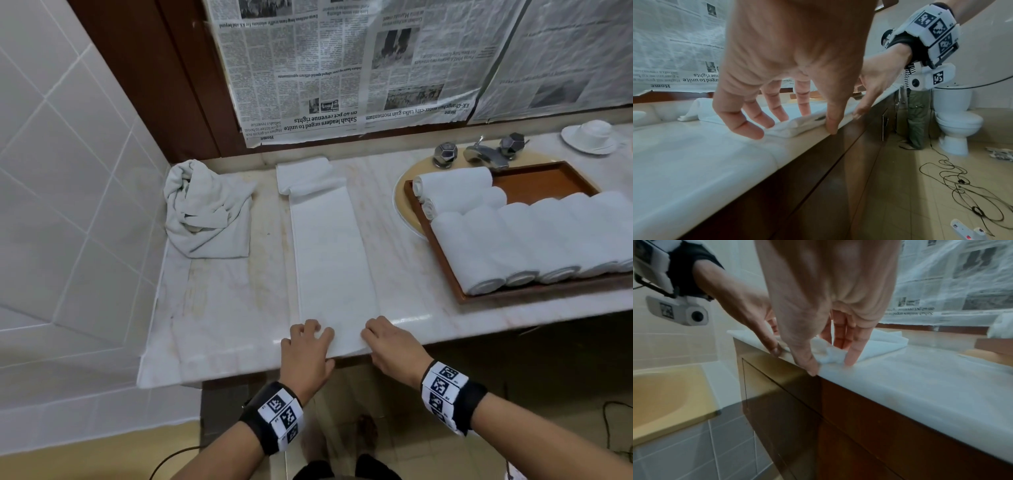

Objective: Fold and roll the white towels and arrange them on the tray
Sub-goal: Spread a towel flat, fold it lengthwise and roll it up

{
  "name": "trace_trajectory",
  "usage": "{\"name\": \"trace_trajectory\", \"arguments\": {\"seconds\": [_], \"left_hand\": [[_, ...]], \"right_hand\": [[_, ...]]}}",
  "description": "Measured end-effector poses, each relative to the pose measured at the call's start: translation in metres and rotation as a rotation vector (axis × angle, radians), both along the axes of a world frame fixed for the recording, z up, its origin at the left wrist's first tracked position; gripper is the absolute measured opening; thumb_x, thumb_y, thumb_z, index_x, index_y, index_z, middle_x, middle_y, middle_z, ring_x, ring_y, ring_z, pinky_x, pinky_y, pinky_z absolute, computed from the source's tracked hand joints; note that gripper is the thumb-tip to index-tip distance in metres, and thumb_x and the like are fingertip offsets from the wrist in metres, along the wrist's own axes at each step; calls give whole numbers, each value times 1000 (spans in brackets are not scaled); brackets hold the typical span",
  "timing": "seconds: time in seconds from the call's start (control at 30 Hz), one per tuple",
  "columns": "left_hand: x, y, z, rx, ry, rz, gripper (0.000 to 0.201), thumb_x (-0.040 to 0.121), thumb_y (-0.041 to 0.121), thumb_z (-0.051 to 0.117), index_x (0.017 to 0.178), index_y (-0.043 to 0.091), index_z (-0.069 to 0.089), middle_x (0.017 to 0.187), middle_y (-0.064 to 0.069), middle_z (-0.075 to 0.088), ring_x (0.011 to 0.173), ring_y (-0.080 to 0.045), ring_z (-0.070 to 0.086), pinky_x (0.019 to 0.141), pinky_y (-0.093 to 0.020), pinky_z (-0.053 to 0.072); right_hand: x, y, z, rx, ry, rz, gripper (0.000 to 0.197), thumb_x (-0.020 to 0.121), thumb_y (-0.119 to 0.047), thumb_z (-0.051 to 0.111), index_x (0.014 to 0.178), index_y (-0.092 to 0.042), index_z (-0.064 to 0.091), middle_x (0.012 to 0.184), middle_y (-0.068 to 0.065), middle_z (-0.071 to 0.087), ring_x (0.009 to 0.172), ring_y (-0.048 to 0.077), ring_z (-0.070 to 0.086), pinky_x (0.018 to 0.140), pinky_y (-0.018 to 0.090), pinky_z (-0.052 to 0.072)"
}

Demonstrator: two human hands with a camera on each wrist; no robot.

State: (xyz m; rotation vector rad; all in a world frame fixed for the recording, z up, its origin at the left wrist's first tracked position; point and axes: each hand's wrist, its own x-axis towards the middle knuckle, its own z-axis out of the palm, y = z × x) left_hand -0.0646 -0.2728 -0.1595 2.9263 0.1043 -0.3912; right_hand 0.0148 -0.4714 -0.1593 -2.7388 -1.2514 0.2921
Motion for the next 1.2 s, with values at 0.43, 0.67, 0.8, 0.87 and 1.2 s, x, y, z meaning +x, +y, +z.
{"name": "trace_trajectory", "arguments": {"seconds": [0.43,0.67,0.8,0.87,1.2], "left_hand": [[24,27,-3,-519,-42,348,30,93,31,54,116,20,70,112,1,71,105,-19,63,88,-24,45],[23,31,-15,-539,-215,417,13,91,31,67,102,24,66,86,7,58,74,-8,55,74,-28,44],[22,27,-18,-425,-299,306,11,94,26,62,105,22,64,106,3,46,82,-16,55,72,-34,51],[19,22,-22,-361,-348,203,9,95,23,62,103,20,66,101,2,51,84,-19,54,68,-40,54],[27,18,-18,-227,-213,54,30,91,32,57,120,30,63,116,11,61,107,-20,53,79,-33,43]], "right_hand": [[38,-1,13,219,405,-339,29,95,-22,55,120,-14,67,115,1,70,105,21,62,94,29,45],[32,6,0,246,216,-285,11,94,-11,58,104,-13,61,105,2,52,78,23,54,71,36,50],[28,9,3,27,-24,-88,24,57,-14,83,74,-15,66,88,-1,60,72,18,56,45,26,44],[28,11,4,-39,-62,-38,31,47,-24,83,70,-16,65,81,-2,60,70,18,57,48,28,46],[42,11,6,78,166,-174,23,91,-23,55,109,-11,64,106,2,61,102,22,53,82,32,43]]}}
